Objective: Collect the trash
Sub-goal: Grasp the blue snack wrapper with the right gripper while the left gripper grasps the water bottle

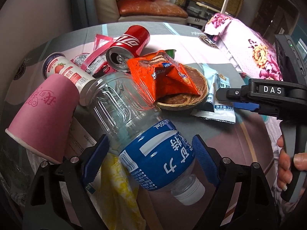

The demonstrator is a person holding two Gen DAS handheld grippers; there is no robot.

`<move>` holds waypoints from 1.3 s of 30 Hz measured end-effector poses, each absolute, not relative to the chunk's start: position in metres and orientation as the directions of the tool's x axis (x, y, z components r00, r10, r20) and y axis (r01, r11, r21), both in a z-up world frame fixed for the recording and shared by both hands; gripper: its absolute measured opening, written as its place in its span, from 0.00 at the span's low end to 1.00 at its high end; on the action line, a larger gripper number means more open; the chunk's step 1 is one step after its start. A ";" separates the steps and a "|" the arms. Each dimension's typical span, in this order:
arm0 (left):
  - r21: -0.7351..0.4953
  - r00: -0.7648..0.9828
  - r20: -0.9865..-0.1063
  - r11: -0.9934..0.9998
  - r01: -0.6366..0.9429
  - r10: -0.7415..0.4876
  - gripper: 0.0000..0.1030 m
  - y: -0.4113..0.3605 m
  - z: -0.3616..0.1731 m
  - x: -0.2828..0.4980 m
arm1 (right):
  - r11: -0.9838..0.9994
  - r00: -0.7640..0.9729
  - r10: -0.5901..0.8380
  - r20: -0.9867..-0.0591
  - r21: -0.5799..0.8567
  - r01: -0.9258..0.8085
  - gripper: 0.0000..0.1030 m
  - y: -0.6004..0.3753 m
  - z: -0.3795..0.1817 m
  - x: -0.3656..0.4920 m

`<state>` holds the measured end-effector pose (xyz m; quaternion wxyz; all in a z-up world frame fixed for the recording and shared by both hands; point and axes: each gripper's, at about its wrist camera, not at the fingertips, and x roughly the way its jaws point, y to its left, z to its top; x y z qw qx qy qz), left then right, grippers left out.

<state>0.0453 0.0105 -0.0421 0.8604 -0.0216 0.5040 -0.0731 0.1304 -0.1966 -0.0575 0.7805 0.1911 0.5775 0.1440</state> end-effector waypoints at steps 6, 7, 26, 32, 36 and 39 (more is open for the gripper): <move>-0.133 0.449 -0.866 0.968 0.212 -0.218 0.85 -0.003 -0.043 0.037 | 0.895 0.293 0.442 -0.848 0.437 -0.088 0.11 -0.191 -0.051 0.119; -0.131 0.447 -0.867 0.966 0.223 -0.221 0.85 -0.005 -0.044 0.035 | 0.899 0.294 0.436 -0.850 0.428 -0.095 0.11 -0.193 -0.048 0.115; -0.220 0.500 -0.842 0.975 0.029 -0.204 0.85 0.030 -0.008 0.028 | 0.917 0.354 0.390 -0.850 0.394 -0.064 0.10 -0.244 -0.031 0.054; -0.204 0.462 -0.868 0.979 0.001 -0.182 0.62 0.013 -0.017 0.031 | 0.910 0.355 0.406 -0.842 0.408 -0.074 0.10 -0.245 -0.031 0.051; -0.158 0.469 -0.872 0.987 -0.007 -0.136 0.65 0.003 -0.021 0.037 | 0.906 0.358 0.413 -0.837 0.417 -0.070 0.10 -0.251 -0.031 0.049; -0.161 0.444 -0.885 0.987 -0.006 -0.142 0.74 -0.002 -0.029 0.041 | 0.902 0.355 0.420 -0.835 0.427 -0.065 0.10 -0.254 -0.032 0.049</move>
